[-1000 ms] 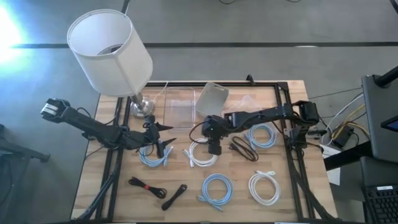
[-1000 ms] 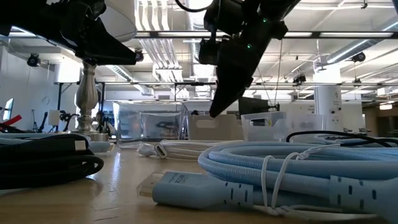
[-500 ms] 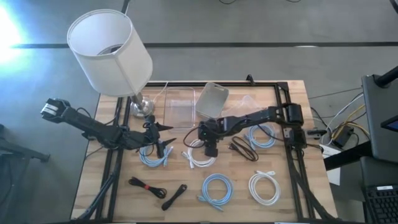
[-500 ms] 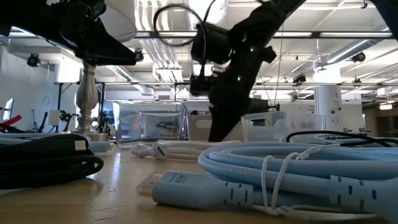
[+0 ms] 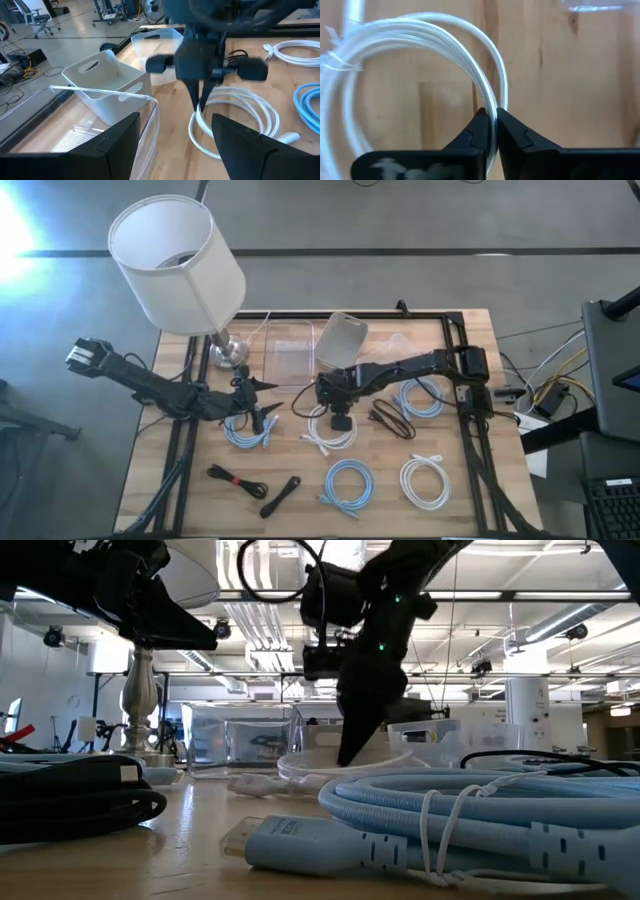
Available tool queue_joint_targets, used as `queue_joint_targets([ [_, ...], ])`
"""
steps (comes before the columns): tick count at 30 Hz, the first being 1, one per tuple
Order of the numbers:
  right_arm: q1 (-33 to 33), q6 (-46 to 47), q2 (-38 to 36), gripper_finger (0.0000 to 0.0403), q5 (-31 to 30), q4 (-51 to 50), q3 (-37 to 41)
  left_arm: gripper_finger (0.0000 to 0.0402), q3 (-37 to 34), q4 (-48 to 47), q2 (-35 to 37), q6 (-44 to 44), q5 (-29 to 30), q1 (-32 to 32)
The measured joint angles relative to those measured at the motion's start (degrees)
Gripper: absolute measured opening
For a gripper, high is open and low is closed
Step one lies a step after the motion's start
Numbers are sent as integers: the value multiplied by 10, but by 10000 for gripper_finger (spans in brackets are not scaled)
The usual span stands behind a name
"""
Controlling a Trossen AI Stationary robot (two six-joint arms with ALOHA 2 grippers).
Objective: Sort HDMI cables
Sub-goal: Put the top white HDMI cable into the right transparent bin
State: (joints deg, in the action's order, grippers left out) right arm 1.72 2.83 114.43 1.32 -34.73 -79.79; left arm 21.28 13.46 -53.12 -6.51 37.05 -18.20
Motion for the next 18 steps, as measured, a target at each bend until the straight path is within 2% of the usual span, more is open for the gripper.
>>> queue_joint_targets([
  [4,0,-6,-28,18,-5,-32,-14,250,0,0,0,0,0,0],
  [10,0,-20,-89,18,-58,-38,-16,250,0,3,0,-10,0,0],
  [14,0,-33,-127,18,-114,-51,-16,250,0,3,0,-15,0,0],
  [18,0,-29,-167,18,-197,-90,-16,250,0,3,0,-15,0,0],
])
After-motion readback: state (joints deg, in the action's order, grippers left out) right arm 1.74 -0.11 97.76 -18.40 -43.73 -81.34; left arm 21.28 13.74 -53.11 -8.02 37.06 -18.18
